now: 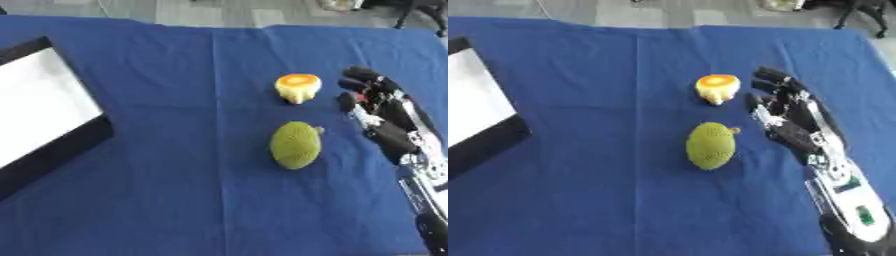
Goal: Pick up the objects with one hand, pass them to the other hand, and then place them into the box on the other side of the table.
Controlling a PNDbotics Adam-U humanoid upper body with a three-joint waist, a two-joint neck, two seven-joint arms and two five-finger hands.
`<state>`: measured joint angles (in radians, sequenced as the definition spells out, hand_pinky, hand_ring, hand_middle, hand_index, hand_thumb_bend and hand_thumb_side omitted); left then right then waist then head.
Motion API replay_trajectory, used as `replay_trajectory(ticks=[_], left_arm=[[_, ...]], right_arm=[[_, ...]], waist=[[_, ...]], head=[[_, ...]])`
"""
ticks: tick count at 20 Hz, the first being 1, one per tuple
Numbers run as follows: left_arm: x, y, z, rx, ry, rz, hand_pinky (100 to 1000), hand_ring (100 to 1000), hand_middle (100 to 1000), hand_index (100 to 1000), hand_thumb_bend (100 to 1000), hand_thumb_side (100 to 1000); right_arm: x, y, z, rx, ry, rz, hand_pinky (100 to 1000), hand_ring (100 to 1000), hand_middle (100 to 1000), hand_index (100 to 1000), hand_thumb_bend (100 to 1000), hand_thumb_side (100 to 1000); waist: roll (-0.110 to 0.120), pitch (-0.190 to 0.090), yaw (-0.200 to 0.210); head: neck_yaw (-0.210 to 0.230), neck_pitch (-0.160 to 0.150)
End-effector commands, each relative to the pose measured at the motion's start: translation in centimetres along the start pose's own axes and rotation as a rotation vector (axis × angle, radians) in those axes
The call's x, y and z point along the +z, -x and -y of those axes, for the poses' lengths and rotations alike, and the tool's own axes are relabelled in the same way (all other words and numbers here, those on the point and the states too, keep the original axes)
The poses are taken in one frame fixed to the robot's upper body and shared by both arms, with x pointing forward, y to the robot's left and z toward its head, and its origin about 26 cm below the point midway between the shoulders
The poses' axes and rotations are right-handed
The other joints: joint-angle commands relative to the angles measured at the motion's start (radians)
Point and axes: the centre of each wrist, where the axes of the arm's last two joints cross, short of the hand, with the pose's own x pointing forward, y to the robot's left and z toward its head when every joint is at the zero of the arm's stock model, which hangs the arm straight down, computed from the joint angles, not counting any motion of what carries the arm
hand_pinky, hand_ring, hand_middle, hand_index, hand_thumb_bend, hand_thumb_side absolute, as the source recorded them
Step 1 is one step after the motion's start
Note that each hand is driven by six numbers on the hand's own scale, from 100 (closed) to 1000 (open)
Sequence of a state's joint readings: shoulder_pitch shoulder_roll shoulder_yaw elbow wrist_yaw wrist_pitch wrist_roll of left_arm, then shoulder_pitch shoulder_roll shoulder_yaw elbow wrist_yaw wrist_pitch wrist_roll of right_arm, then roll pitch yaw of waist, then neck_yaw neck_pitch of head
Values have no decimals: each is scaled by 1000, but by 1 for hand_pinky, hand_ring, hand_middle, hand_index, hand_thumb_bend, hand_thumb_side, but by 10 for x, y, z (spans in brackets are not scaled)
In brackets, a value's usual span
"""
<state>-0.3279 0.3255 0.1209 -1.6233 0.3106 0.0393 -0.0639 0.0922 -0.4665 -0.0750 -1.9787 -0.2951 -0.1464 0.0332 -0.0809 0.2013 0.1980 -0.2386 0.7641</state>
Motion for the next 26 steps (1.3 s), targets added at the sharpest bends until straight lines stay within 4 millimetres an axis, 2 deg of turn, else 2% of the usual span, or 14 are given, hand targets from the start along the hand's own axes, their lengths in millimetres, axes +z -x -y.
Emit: replay_trajectory(ticks=[1,7,13,19,26], left_arm=[[-3,-11,-9,-36,-6,28,953,876,1000,760,157,860],[-3,-13,-10,-42,-7,32,953,876,1000,761,157,860],[-2,-13,-11,-51,-2,26,953,876,1000,760,156,865],[0,-13,-14,-64,-3,22,954,876,1000,760,155,869],[-3,-18,-15,-73,7,42,954,877,1000,760,151,866]], right_arm=[[0,-13,17,87,-64,36,798,883,847,847,298,251],[9,-25,48,225,-149,-10,803,883,848,847,340,253],[4,-44,72,322,-224,-50,808,878,847,847,357,269],[-7,-64,87,447,-285,-47,818,868,842,847,412,263],[-14,-77,96,698,-386,-82,839,858,839,849,509,268]], waist=[[-10,-15,-2],[-15,-11,-7],[-20,-4,-8],[-24,5,-8],[-24,21,-8]], head=[[-5,6],[-18,6],[-21,6],[-25,0],[-30,-15]])
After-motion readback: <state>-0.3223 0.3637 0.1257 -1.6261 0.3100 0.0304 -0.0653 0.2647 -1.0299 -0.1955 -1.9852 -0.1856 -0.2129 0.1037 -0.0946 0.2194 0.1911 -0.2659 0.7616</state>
